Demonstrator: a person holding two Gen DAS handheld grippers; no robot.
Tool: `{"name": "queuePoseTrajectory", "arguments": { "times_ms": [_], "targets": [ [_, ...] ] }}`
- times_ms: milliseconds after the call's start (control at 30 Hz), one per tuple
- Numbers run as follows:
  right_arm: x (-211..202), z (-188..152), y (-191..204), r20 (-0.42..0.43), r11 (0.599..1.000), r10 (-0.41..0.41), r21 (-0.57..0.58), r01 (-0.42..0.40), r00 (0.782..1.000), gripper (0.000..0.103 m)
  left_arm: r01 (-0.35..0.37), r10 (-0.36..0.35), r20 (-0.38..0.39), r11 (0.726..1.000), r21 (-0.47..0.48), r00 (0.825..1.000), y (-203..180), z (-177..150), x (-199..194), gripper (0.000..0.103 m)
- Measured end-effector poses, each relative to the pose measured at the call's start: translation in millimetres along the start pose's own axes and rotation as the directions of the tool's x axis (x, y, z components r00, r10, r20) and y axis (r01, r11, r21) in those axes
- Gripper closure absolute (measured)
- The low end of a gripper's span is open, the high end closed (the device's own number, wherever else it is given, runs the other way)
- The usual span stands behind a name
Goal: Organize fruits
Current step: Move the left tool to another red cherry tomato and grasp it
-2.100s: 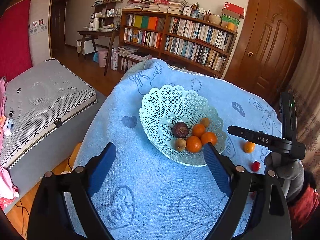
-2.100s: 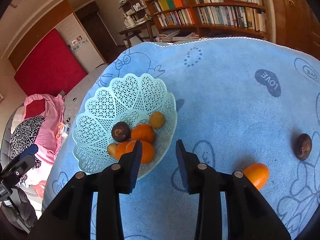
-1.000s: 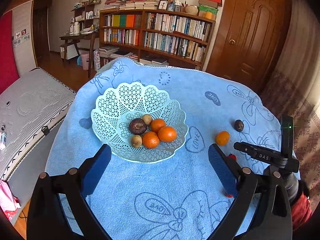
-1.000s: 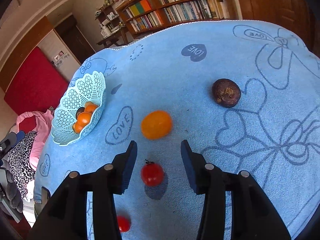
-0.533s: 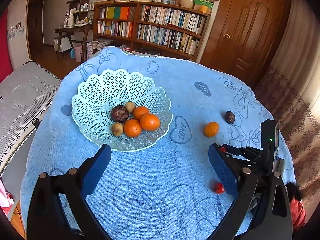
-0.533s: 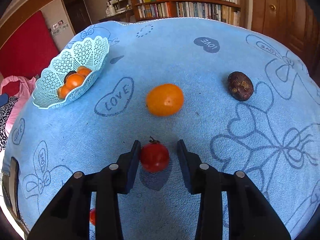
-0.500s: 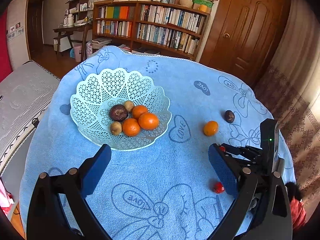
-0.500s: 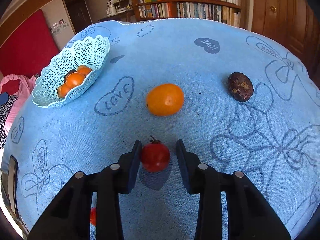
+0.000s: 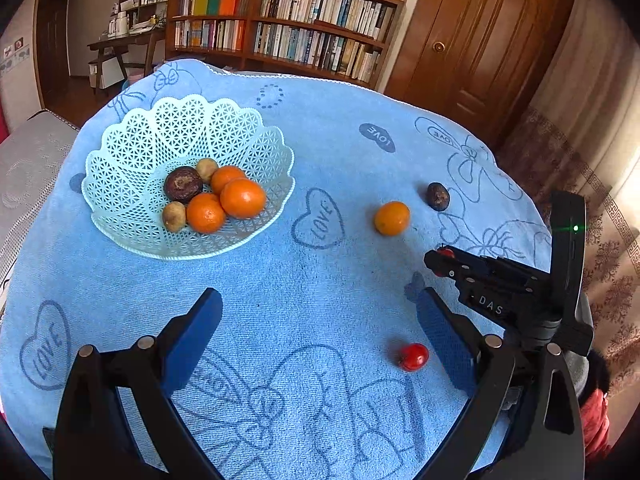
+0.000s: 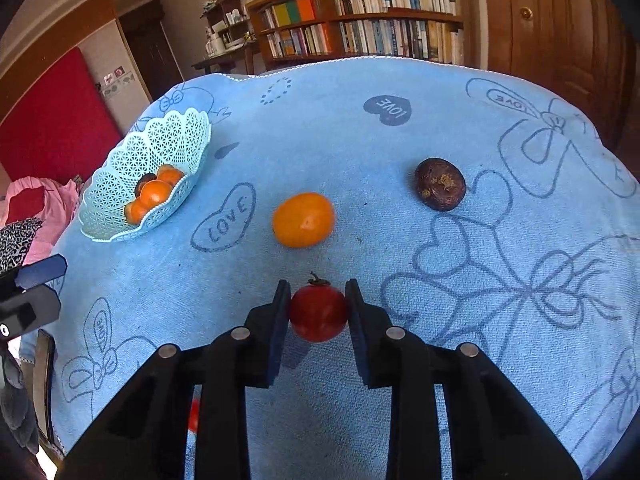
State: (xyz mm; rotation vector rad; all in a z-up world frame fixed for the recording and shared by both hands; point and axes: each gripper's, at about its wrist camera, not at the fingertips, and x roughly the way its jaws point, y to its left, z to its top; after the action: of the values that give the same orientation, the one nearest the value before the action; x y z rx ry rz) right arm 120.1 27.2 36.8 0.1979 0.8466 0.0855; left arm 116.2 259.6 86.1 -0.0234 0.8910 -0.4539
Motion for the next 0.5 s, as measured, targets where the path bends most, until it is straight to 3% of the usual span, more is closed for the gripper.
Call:
{"name": "queuePoseTrajectory", "arguments": {
  "times_ms": [267,433,500],
  "targets": [
    [-5,1,-10,0.013,0.999,0.009,0.037,-0.01,1.0,0.074,0.046,-0.038,-0.1,0.996,0.08,0.994,-44,-28,34,0.004],
    [-6,1,-11,0.017,0.999,0.016,0.043,-0.016,1.0,0.074,0.055,-0.039,-0.124,0.99,0.131,0.992,-62,-42,44,0.004],
    [-6,1,-11,0.016,0.999,0.017,0.043,-0.018,1.0,0.074,0.053,-0.032,-0.135,0.986,0.161,0.99,-69,-49,48,0.009]
  ]
}}
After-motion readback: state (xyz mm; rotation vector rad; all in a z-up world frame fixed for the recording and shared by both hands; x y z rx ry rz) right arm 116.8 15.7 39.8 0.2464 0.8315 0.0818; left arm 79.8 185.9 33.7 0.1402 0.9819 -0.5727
